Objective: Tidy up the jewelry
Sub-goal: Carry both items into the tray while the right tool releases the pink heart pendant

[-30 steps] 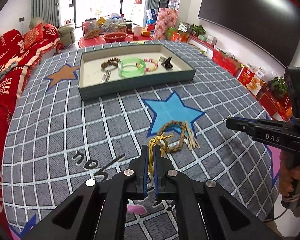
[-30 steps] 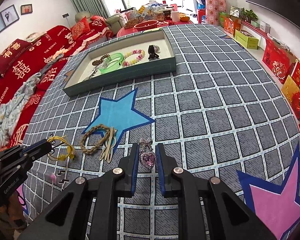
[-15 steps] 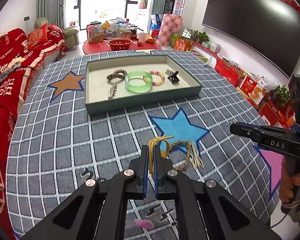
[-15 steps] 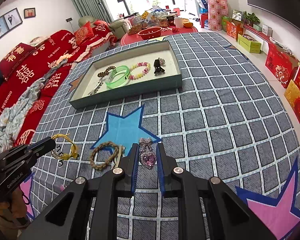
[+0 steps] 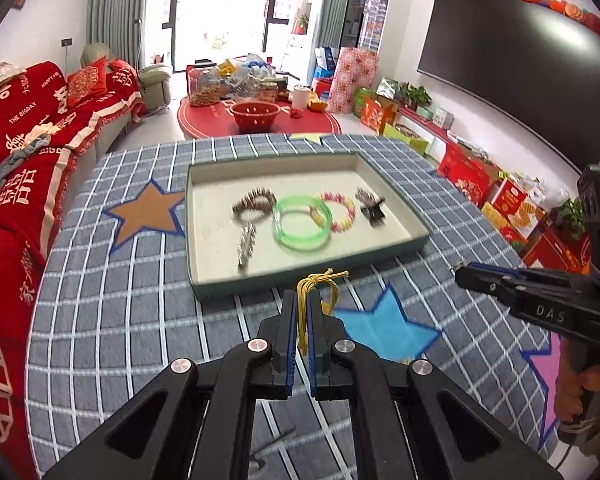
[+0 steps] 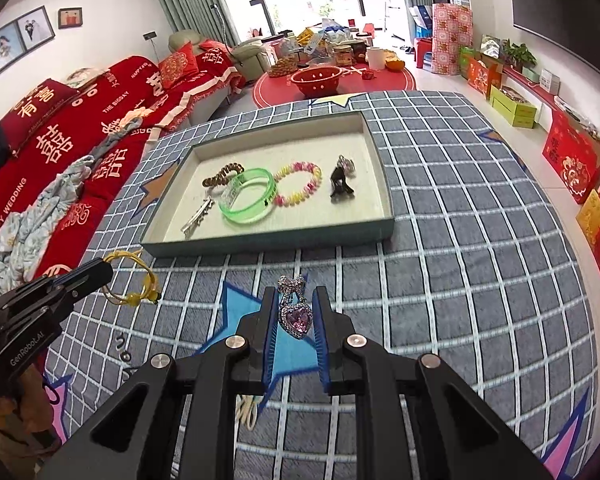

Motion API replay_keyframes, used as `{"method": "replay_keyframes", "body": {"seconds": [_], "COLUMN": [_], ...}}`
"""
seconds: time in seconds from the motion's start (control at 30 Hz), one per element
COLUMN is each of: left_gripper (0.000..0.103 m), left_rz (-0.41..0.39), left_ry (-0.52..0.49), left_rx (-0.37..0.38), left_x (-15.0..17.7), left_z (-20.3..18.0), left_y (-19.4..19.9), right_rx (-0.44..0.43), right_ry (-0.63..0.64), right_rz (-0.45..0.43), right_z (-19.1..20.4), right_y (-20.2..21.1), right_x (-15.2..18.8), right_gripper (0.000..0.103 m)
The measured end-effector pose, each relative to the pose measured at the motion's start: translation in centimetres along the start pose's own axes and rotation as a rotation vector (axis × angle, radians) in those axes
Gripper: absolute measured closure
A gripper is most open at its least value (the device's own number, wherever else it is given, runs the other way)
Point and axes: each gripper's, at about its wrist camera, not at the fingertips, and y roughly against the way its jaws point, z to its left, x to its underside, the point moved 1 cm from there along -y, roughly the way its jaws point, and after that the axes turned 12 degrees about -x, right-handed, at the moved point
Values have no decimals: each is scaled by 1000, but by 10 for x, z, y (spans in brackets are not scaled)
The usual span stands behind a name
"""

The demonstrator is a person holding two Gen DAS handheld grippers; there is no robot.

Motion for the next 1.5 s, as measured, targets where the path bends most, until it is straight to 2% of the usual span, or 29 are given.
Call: {"method": "replay_keyframes", "body": {"seconds": [0.23, 0.6, 0.97, 1.27, 1.5], "left_gripper": [85, 85, 85, 85, 85], "left_rz": [-17, 33, 109, 122, 127], "left_ry": [14, 38, 26, -18, -51], "left_rx": [-27, -49, -81, -137, -184], "left_x": [-28, -49, -43, -42, -40], "left_z": [7, 12, 9, 4, 0], "left_y": [-22, -79, -123, -137, -140], "right_rx": [-6, 10, 41, 86, 122], "right_ry": [1, -51, -87, -88, -42], "right_rz": [-8, 24, 81, 111, 118], "right_z": [-3, -23, -41, -51, -47], "right_y": [-18, -66, -108, -125, -130], "right_x": [-35, -70, -76, -73, -72], "right_gripper": [84, 84, 84, 84, 83]}}
